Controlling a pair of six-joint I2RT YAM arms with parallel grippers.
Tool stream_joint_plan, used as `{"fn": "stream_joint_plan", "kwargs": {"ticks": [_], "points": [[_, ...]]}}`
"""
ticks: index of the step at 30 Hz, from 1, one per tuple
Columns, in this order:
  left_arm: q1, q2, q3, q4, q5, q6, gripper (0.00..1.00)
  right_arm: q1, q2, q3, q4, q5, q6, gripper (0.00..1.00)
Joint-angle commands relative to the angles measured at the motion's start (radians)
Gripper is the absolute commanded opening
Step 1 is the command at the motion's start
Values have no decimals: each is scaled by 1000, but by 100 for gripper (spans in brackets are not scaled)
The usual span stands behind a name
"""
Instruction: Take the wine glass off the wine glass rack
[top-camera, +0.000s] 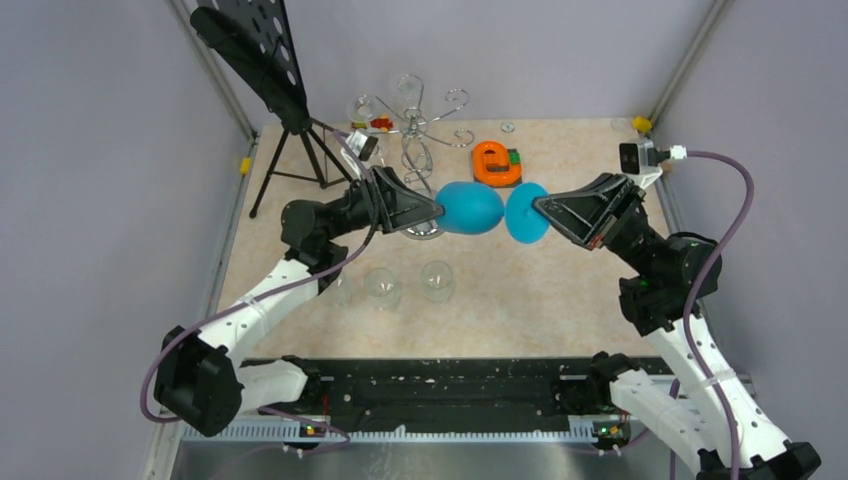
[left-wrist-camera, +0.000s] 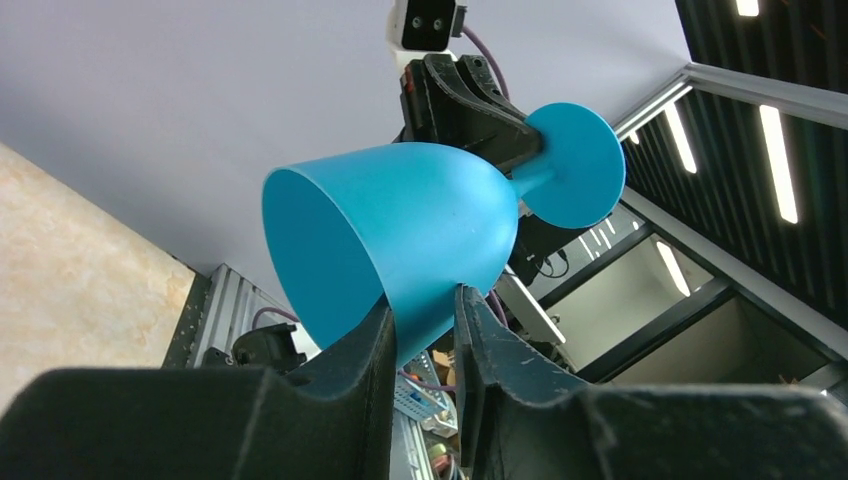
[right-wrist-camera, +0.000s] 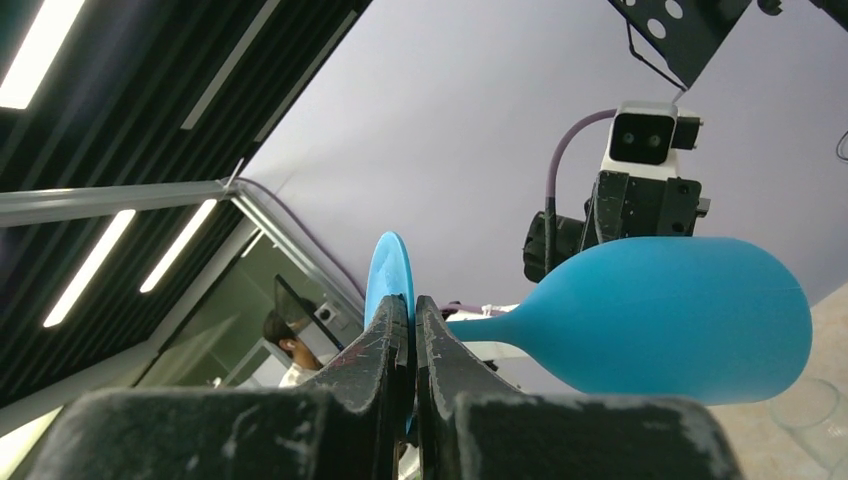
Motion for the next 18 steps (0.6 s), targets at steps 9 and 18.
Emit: {"fn": "stream_joint_plan", "kwargs": {"ticks": [9,18], "points": [[-22,-77,35,202,6,-58,30,-3,82,-177,131,18,65,0],[-22,-132,16,170,-1,-5,1,-32,167,-306,412,63,198,0]]}}
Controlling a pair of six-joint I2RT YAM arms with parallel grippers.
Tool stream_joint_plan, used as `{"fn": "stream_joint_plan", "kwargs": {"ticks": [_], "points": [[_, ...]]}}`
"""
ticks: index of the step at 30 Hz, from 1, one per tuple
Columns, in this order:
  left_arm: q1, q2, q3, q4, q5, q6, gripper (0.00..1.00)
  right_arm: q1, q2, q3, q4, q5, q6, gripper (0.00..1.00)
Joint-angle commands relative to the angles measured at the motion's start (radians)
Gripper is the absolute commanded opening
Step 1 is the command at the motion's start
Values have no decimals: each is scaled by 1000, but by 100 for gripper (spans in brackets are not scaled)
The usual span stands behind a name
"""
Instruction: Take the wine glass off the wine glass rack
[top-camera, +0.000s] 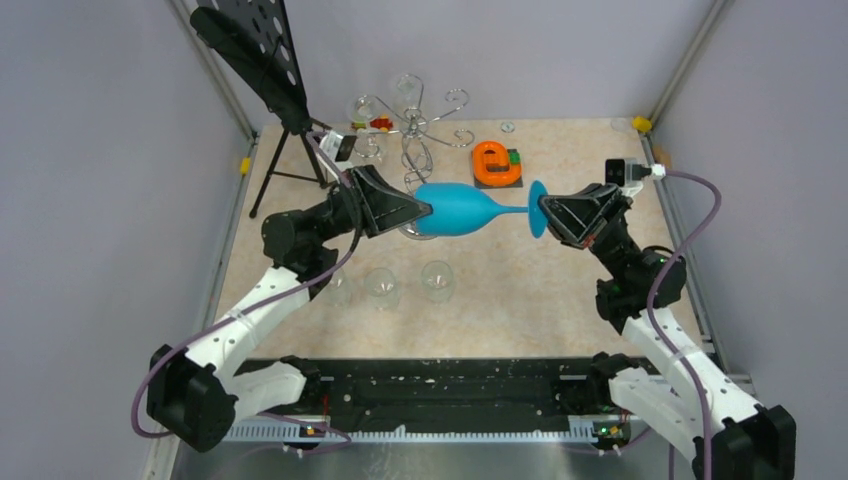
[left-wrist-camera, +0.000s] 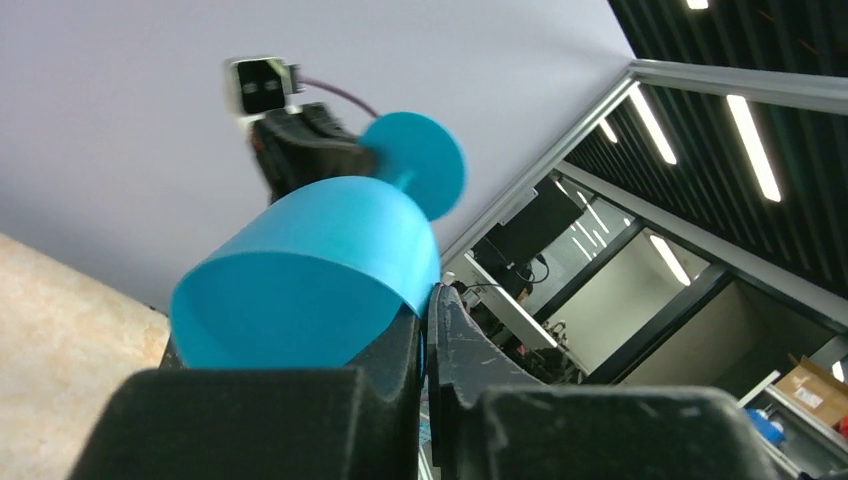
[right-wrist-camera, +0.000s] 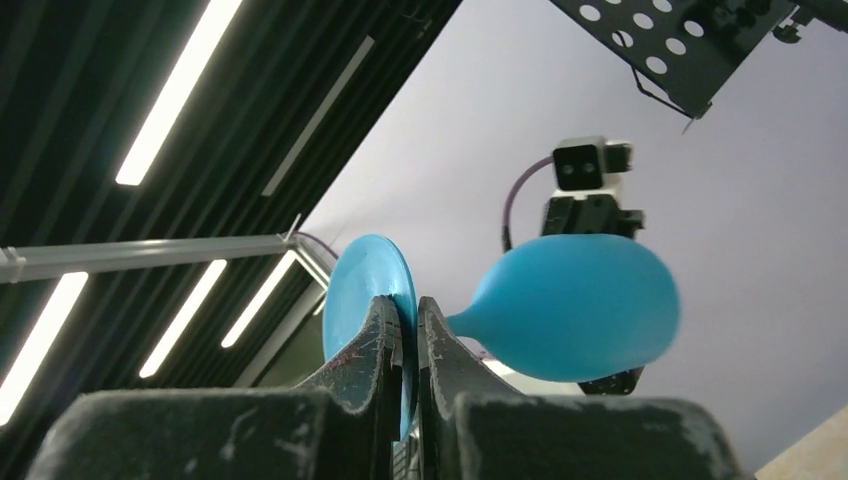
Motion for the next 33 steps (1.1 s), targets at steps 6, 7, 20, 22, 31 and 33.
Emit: {"fn": "stream_joint_plan", "kwargs": {"ticks": [6,7,20,22,31,33], "points": [[-33,-98,9,40,29,105,0,-15,119,-86,-29,-53,-23,19],[-34,-111,9,-7,19,144,0,-17,109,-88,-59,-48,-48,31],[-92,-209,178,-888,-240,768,0,-27,-146,94,-1127,392,-642,79],[-164,-170,227,-986,-307,827,0,-27,-170,124,-1243,490,-696,74],[-409,-23,427,-1339,-692,1079,0,-27,-316,253,-1627,928,-884,65],[-456,52,486,-1420,-752,1122,0,-27,-337,273,-1676,983,-910,65]]}}
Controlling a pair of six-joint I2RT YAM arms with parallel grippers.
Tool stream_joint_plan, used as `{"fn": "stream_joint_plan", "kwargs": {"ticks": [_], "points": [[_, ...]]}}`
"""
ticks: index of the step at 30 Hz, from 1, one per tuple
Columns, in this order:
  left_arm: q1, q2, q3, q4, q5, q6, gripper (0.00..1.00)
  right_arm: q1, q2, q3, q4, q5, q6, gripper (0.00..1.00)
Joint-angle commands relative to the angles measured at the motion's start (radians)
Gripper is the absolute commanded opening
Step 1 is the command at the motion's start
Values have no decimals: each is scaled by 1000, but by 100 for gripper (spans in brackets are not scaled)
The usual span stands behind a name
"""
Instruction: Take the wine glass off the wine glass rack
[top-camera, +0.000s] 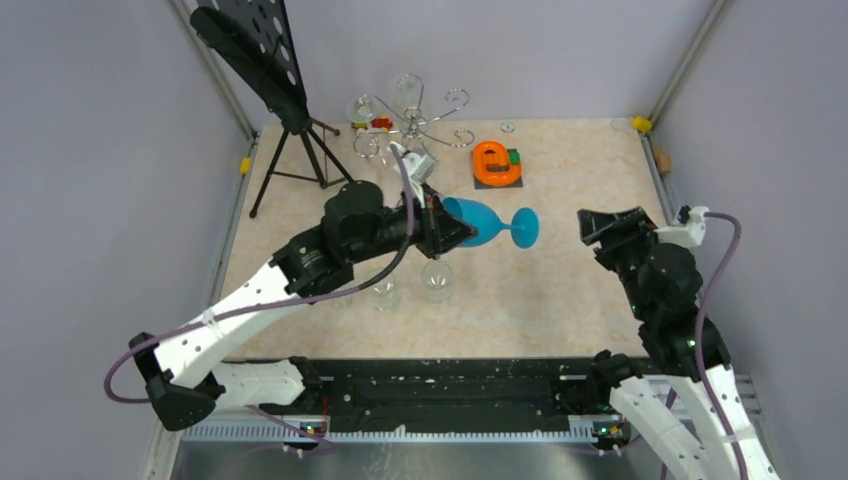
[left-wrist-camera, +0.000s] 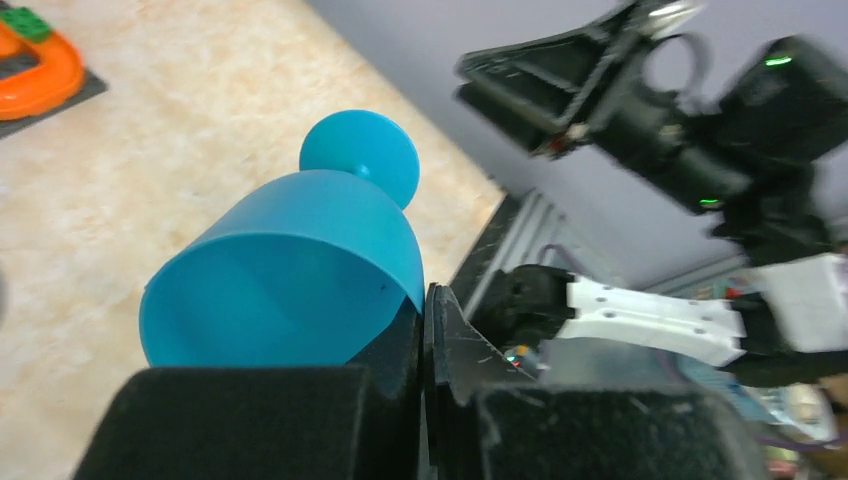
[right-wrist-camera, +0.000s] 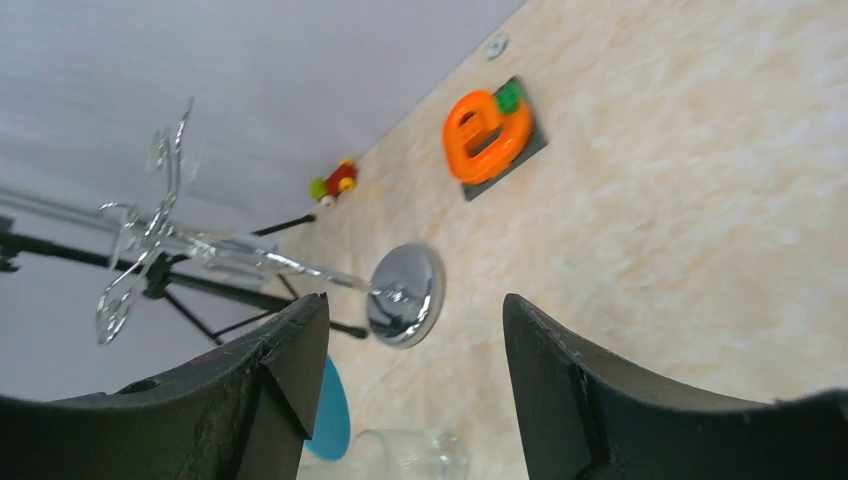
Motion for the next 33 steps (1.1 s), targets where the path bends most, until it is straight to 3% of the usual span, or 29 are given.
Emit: {"fn": "stream_joint_plan", "kwargs": {"ticks": [1,6,14,33], "points": [[-96,120,158,-202,-223,164,0,-5,-54,89,-200,243,-126,64],[-206,308,365,-446,-389,272,0,-3,-82,110,-261,297,-136,63],[-246,552,543,-692,-419,338,0,-4,-117,104,-318,332,-122,63],[-258,799,601,-744,-412,370,0,-3,-133,73,-318,296,-89,62]]}}
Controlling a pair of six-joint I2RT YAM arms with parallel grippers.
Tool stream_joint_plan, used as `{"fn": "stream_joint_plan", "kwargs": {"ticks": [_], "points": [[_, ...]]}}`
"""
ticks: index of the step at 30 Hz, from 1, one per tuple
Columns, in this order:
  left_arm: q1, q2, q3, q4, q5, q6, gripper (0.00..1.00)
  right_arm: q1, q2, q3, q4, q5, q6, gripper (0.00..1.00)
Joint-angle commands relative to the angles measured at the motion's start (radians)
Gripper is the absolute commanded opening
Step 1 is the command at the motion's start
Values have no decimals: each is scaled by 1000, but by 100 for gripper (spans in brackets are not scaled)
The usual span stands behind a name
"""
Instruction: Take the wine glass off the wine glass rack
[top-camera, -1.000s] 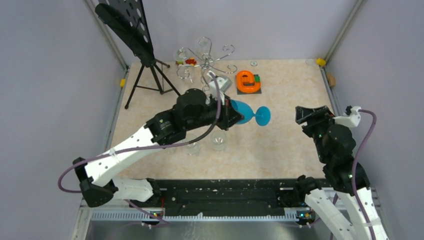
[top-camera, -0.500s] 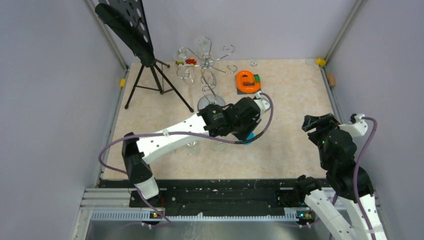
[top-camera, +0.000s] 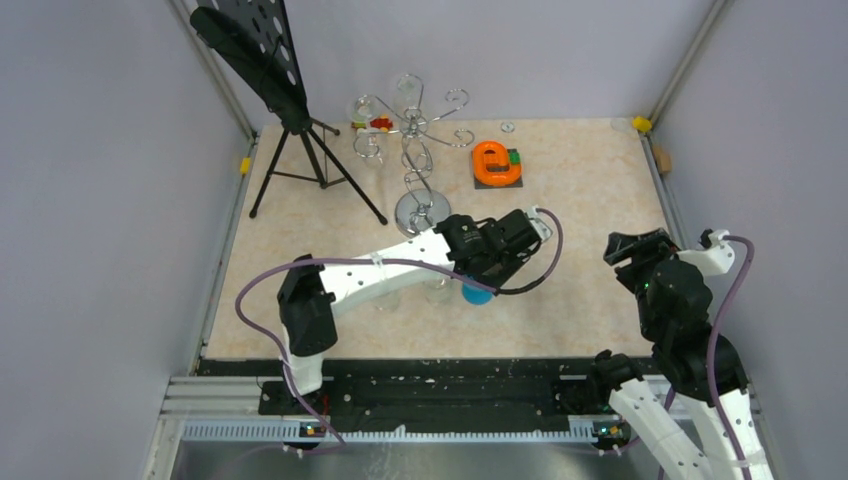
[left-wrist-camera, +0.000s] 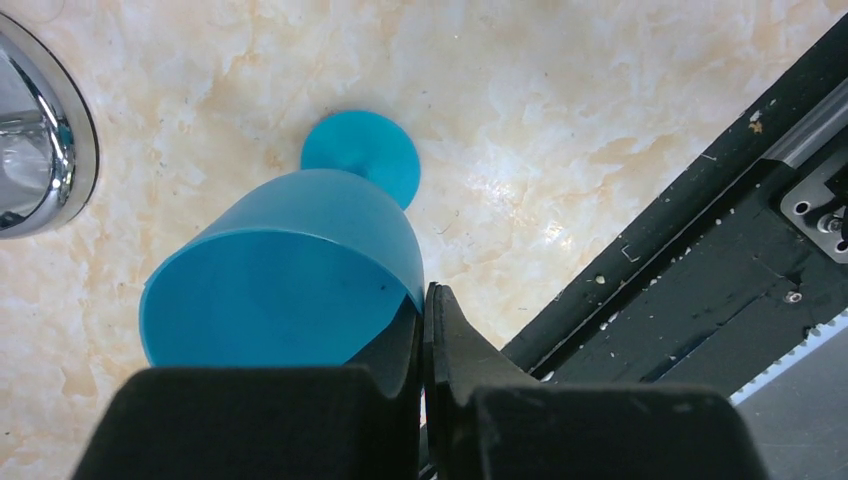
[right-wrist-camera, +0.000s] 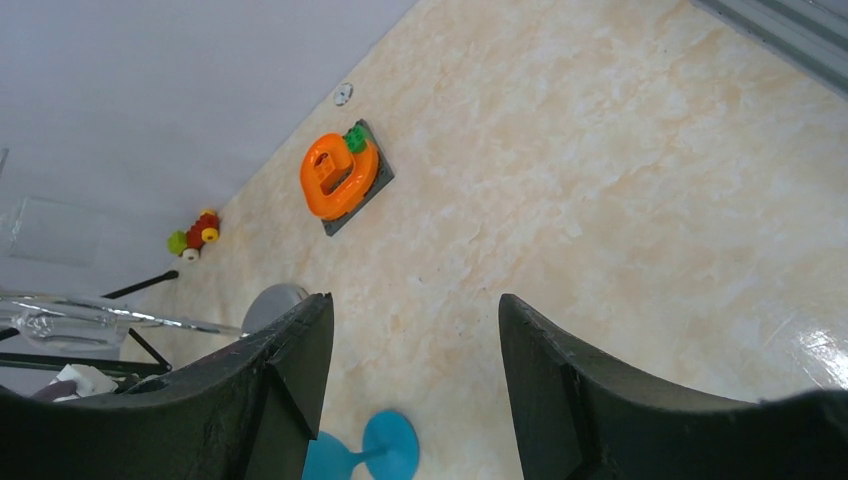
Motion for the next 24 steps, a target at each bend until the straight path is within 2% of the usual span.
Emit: {"fn": "stream_joint_plan", "kwargs": {"ticks": [1,10,14,20,24], "points": [[-4,21,58,-5,-8,14,1,-4,-11,3,13,-19,5,62],[-4,16,98,-32,-76,-15,46,-3,-17,-18,15,-42,27,62],[-4,-37,108,6,-104,-11,61,-4,-17,-22,21,-53,31,62],[-2,-196,88,145,-85,24,74,-4,-13,-28,33,-74,35,62],[5,-304,27,245,-122,30,78,-3,-15,-25,30,-76,38,62]]}}
